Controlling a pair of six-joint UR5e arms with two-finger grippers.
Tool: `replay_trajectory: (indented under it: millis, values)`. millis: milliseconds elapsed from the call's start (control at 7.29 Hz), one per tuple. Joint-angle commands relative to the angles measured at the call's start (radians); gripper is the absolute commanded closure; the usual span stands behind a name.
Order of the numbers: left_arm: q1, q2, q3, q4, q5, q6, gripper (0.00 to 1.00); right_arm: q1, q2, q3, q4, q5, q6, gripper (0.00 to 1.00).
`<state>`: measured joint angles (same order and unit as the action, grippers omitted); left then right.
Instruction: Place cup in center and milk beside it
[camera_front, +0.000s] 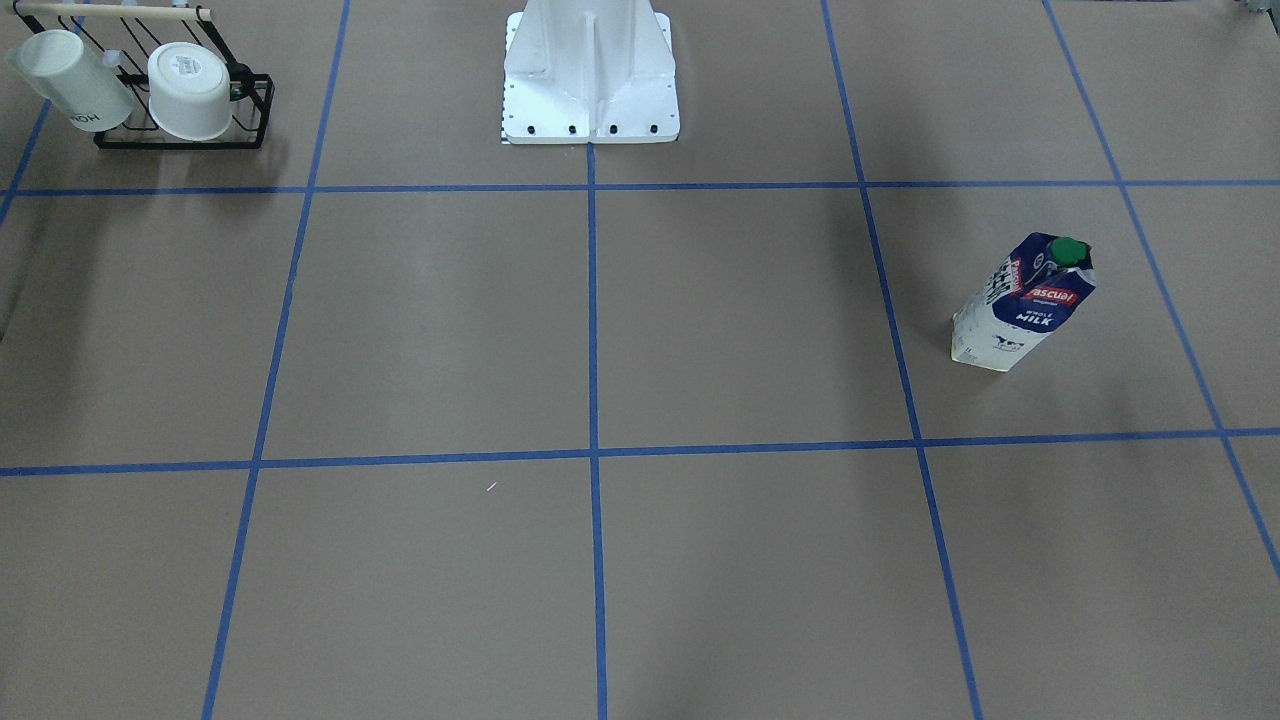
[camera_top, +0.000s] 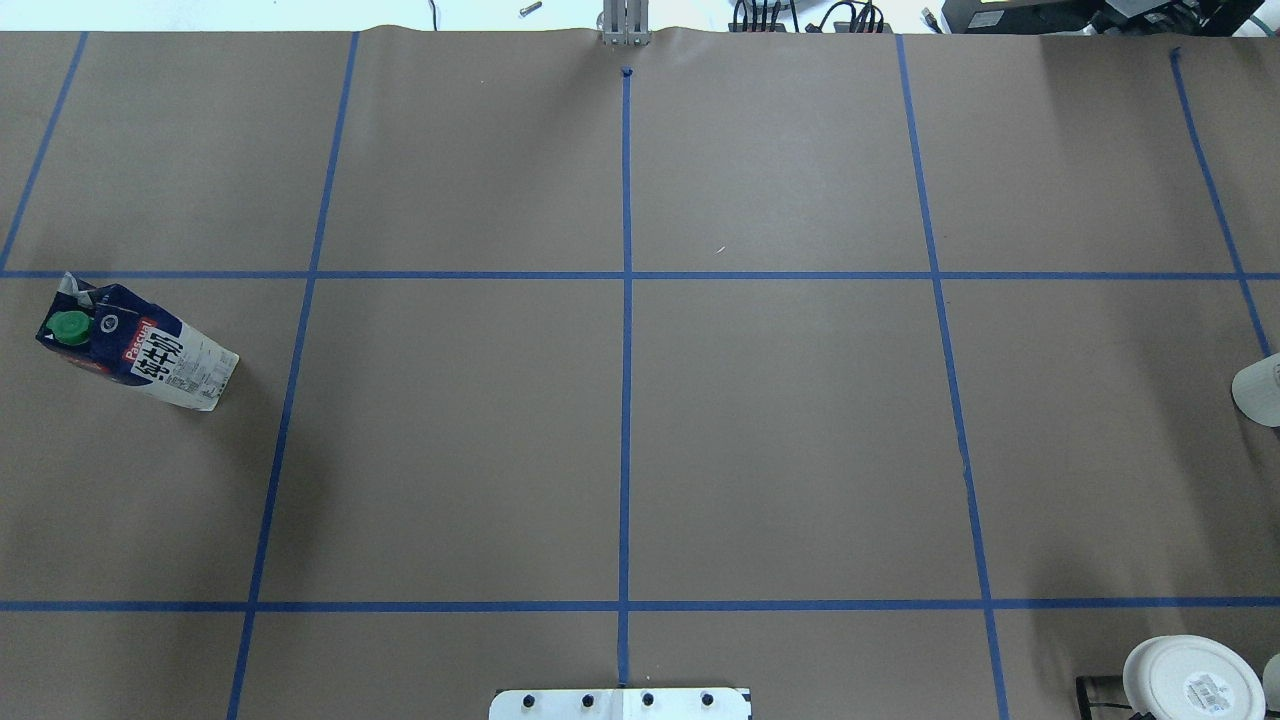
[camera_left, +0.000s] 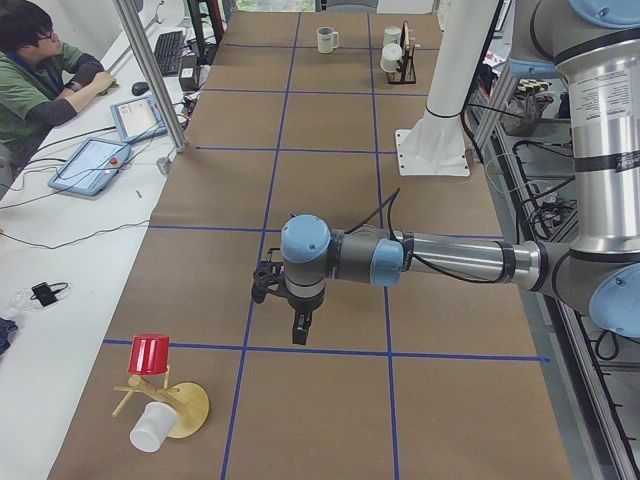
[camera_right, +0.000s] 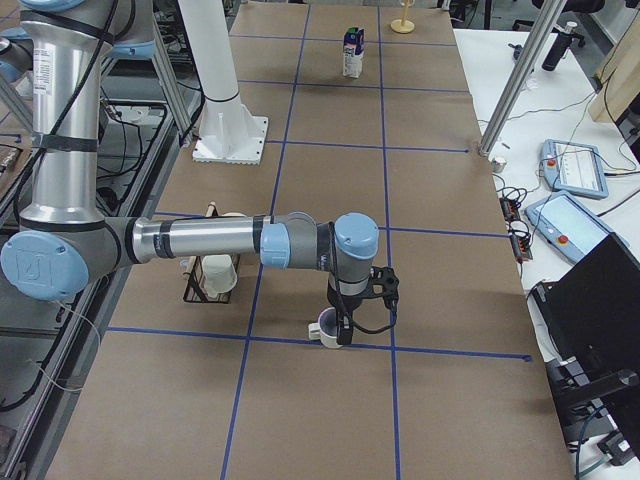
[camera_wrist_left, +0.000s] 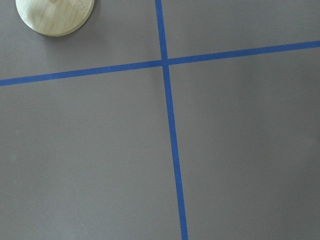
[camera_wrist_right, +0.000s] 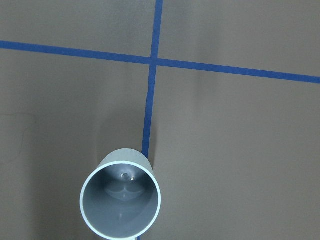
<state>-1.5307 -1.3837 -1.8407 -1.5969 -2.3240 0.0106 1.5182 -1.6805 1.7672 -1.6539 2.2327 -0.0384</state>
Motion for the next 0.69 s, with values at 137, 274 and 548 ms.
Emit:
replay_trajectory:
  millis: [137,274,548]
  values:
    - [0.0,0.0,-0.006,-0.003,0.0,-0.003,0.01,-0.001,0.001,0.002,0.0,0.001,0.0,0.0]
    - [0.0,0.0,-0.032,-0.002,0.0,-0.003,0.01,0.0,0.001,0.021,-0.001,0.01,0.0,0.0]
    - [0.001,-0.002,-0.072,-0.008,0.0,-0.003,0.01,-0.001,0.01,0.034,0.0,0.01,0.002,0.0]
